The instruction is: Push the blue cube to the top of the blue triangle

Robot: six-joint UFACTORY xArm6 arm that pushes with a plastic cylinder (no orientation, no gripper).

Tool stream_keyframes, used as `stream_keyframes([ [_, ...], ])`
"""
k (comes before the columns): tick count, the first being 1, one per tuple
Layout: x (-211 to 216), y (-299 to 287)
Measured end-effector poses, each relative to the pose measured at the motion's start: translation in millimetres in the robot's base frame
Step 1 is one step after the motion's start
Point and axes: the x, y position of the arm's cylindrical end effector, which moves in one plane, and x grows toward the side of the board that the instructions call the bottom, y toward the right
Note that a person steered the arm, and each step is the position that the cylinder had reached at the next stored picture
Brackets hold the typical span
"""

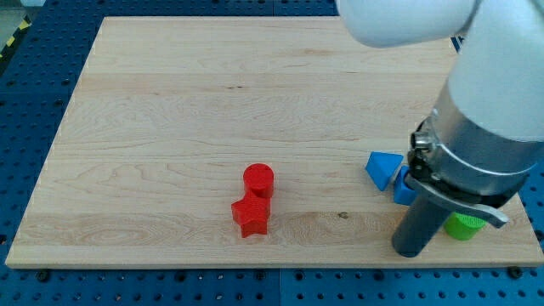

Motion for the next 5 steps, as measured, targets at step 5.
stream_keyframes([
  [5,-14,23],
])
